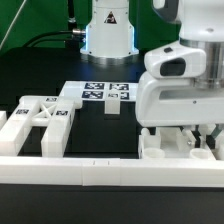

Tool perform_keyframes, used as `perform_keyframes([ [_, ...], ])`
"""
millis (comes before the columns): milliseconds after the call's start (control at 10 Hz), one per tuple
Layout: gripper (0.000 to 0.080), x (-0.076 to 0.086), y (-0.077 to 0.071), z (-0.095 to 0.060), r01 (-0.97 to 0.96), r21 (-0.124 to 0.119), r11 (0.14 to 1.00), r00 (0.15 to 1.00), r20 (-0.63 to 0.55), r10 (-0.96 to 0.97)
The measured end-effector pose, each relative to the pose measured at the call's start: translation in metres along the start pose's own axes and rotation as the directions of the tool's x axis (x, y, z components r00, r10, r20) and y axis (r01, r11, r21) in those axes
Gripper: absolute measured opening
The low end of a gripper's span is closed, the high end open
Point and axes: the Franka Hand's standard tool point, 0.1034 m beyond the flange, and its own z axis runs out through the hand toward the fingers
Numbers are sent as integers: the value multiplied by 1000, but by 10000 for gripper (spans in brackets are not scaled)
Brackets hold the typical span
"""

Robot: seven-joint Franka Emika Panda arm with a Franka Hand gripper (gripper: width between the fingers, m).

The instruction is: Assemble chair

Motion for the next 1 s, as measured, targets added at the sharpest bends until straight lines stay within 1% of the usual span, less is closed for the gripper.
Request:
perform_keyframes([
  [100, 306, 1, -1, -8, 1, 2, 1000, 1000, -9, -1],
  [200, 439, 5, -3, -22, 12, 4, 1000, 1000, -25, -11],
  [300, 439, 6, -2, -34, 27, 7, 1000, 999, -37, -27],
  [400, 600, 2, 4, -47, 57, 6, 998, 997, -45, -57],
  [500, 636, -12, 15, -58, 99, -1, 995, 994, -39, -99],
  [600, 636, -30, 27, -61, 137, -9, 991, 989, -51, -137],
  [700, 646, -56, 42, -61, 160, -19, 987, 985, -59, -161],
  [800, 648, -74, 48, -58, 157, -21, 987, 986, -47, -158],
  [1000, 648, -70, 46, -58, 160, -20, 987, 986, -47, -161],
])
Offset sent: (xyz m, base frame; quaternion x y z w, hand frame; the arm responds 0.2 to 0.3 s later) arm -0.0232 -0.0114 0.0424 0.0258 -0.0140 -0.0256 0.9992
